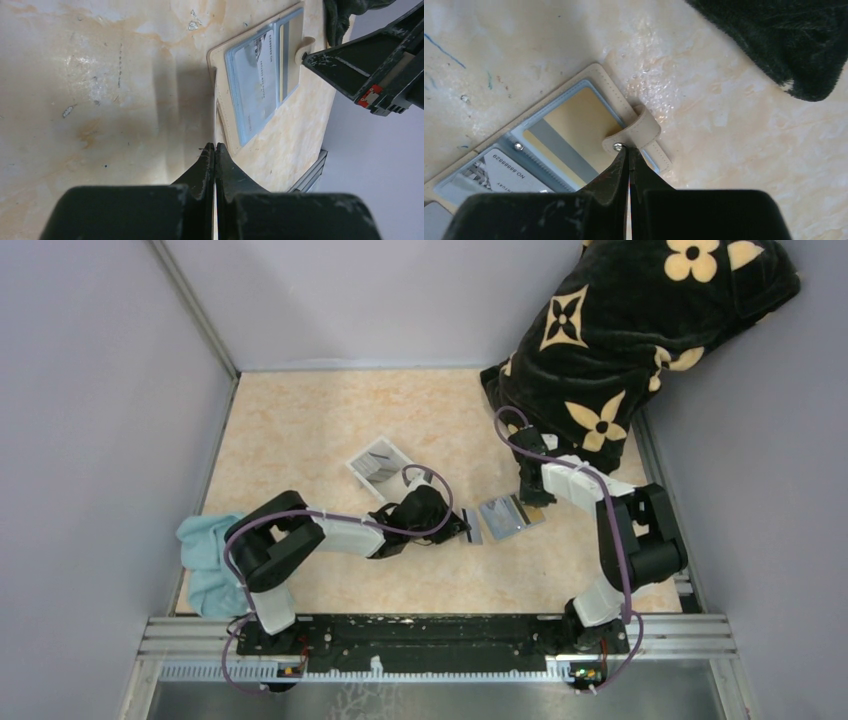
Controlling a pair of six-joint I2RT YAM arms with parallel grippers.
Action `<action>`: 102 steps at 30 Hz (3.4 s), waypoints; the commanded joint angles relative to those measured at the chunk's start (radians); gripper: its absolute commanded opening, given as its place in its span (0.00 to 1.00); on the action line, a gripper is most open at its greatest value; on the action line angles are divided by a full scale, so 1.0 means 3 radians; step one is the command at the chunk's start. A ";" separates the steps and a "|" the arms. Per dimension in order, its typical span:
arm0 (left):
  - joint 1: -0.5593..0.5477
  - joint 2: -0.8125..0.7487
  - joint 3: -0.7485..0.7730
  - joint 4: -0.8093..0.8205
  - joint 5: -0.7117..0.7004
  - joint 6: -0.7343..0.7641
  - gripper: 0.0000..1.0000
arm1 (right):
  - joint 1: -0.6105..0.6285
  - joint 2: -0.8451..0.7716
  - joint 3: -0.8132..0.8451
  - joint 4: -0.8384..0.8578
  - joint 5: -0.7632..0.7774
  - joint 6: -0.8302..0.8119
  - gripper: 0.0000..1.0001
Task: Put the credit cards into the card holder
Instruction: Turn over the card slot in the card holder.
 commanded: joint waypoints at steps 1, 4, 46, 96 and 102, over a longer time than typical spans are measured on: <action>-0.0015 0.0080 0.0077 -0.0043 -0.0012 -0.0007 0.00 | -0.0048 -0.0008 0.0210 -0.0060 0.0296 0.0027 0.00; -0.0015 0.0065 0.0064 -0.0046 -0.0020 -0.0009 0.00 | -0.0044 -0.0125 0.0185 -0.0069 0.0217 0.0024 0.00; 0.0031 0.0109 0.0177 0.0146 0.0211 -0.0173 0.00 | -0.0263 0.0168 -0.0007 0.0013 0.0084 0.0135 0.00; 0.0036 0.0464 0.0145 0.1103 0.0313 -0.0422 0.00 | -0.0161 0.0278 -0.0129 0.0030 -0.0171 0.0160 0.00; 0.0030 0.0548 0.0287 0.1093 0.0362 -0.0405 0.00 | -0.0065 0.0273 -0.0134 -0.0018 -0.0186 0.0201 0.00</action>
